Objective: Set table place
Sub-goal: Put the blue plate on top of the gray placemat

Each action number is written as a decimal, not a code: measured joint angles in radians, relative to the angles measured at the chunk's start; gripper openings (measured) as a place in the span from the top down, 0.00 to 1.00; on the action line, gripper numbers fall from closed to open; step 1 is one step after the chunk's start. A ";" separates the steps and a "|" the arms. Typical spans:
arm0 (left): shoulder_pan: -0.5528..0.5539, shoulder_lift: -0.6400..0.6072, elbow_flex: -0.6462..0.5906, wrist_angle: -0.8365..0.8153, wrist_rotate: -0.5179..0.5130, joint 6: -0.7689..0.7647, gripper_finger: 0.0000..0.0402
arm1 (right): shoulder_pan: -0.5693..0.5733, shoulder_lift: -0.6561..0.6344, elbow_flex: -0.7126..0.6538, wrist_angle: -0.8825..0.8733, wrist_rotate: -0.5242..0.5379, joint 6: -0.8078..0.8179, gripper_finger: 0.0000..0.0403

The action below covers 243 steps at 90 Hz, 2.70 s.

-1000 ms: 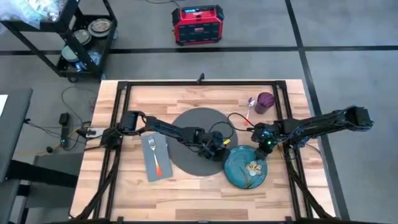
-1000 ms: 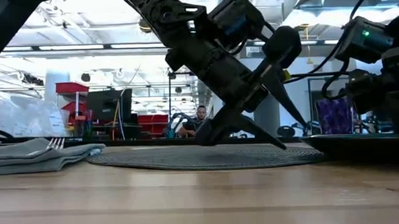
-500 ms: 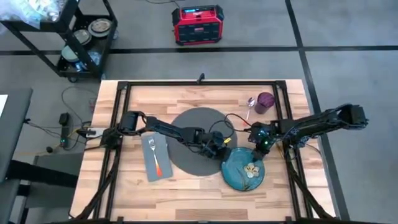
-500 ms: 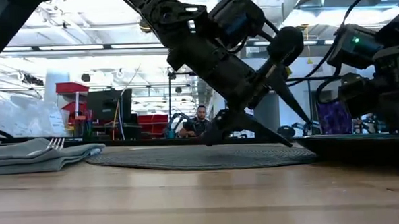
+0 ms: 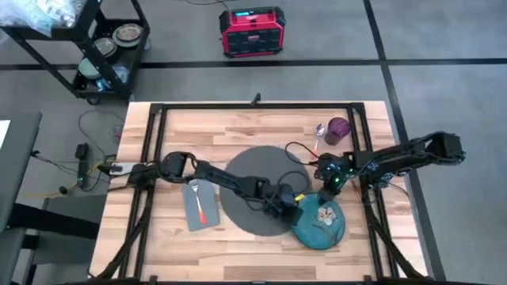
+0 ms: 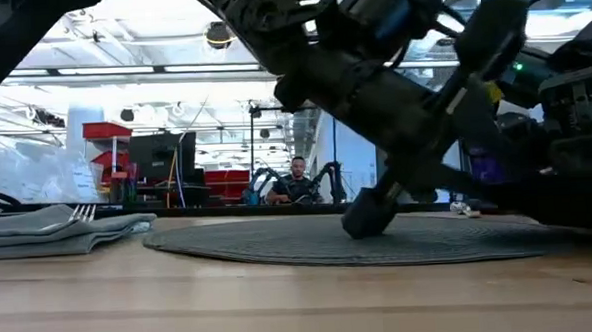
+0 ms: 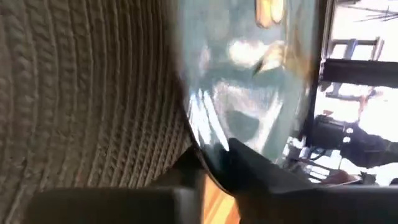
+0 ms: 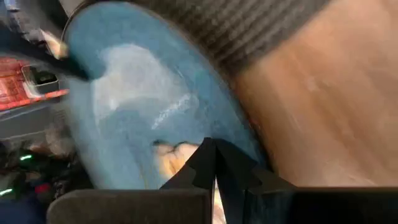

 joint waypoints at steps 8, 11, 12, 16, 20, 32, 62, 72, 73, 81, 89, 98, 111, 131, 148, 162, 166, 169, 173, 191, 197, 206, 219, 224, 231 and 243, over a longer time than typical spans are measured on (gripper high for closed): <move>0.001 -0.006 0.001 -0.002 -0.045 0.021 0.97 | -0.009 -0.061 0.000 0.000 0.017 0.006 1.00; 0.003 -0.008 0.001 0.001 -0.060 0.030 0.98 | -0.009 -0.087 0.000 0.005 0.021 0.014 1.00; 0.003 -0.008 0.001 0.003 -0.063 0.032 0.98 | -0.009 -0.096 0.000 0.004 0.021 0.016 1.00; 0.007 -0.013 0.000 0.010 -0.075 0.042 0.99 | -0.009 -0.129 0.000 -0.002 0.022 0.031 1.00; 0.009 -0.019 -0.003 0.018 -0.084 0.059 0.99 | -0.009 -0.162 0.000 -0.007 0.023 0.048 1.00; 0.010 -0.033 -0.006 0.050 -0.110 0.084 1.00 | -0.009 -0.254 0.000 -0.014 0.023 0.094 1.00; 0.008 -0.078 -0.006 0.094 -0.143 0.110 1.00 | -0.008 -0.421 0.053 -0.080 0.012 0.141 1.00; 0.005 -0.078 -0.004 0.131 -0.126 0.107 1.00 | -0.009 -0.444 0.093 -0.085 0.023 0.140 1.00; 0.005 -0.078 -0.004 0.137 -0.124 0.105 1.00 | -0.009 -0.446 0.098 -0.085 0.023 0.140 1.00; 0.001 -0.079 -0.003 0.176 -0.103 0.090 1.00 | -0.010 -0.456 0.124 -0.085 0.020 0.139 1.00; 0.002 -0.080 -0.002 0.200 -0.055 0.074 1.00 | -0.024 -0.461 0.147 -0.088 0.014 0.135 1.00; 0.004 -0.081 -0.002 0.214 -0.005 0.067 1.00 | -0.053 -0.467 0.181 -0.089 0.008 0.115 1.00; 0.015 -0.112 -0.002 0.200 0.054 0.066 1.00 | -0.101 -0.466 0.240 -0.100 -0.018 0.072 1.00; 0.064 -0.200 0.001 0.051 0.214 0.143 1.00 | -0.158 -0.467 0.293 -0.100 -0.057 0.041 1.00; 0.101 -0.245 0.000 -0.119 0.352 0.227 1.00 | -0.183 -0.467 0.296 -0.103 -0.073 0.034 1.00; 0.131 -0.261 0.000 -0.203 0.461 0.295 1.00 | -0.186 -0.467 0.296 -0.104 -0.075 0.035 1.00; 0.141 -0.261 0.000 -0.204 0.484 0.308 1.00 | -0.185 -0.467 0.296 -0.104 -0.076 0.034 1.00; 0.149 -0.261 0.000 -0.204 0.503 0.314 1.00 | -0.186 -0.467 0.296 -0.106 -0.076 0.034 1.00; 0.159 -0.261 0.000 -0.203 0.525 0.323 1.00 | -0.186 -0.467 0.296 -0.113 -0.076 0.034 1.00; 0.211 -0.261 0.000 -0.235 0.632 0.372 1.00 | -0.186 -0.467 0.296 -0.134 -0.076 0.020 1.00; 0.232 -0.261 0.000 -0.269 0.654 0.397 1.00 | -0.186 -0.467 0.296 -0.139 -0.076 0.017 1.00; 0.269 -0.261 0.000 -0.336 0.682 0.444 1.00 | -0.197 -0.467 0.296 -0.139 -0.077 0.016 1.00; 0.323 -0.261 0.000 -0.476 0.689 0.551 1.00 | -0.228 -0.468 0.296 -0.139 -0.094 0.012 1.00; 0.346 -0.261 0.000 -0.553 0.698 0.606 1.00 | -0.243 -0.468 0.296 -0.139 -0.107 0.009 1.00; 0.375 -0.261 -0.001 -0.659 0.711 0.700 1.00 | -0.262 -0.468 0.296 -0.138 -0.115 0.009 1.00; 0.425 -0.261 -0.001 -0.824 0.724 0.854 1.00 | -0.293 -0.468 0.296 -0.138 -0.124 0.008 1.00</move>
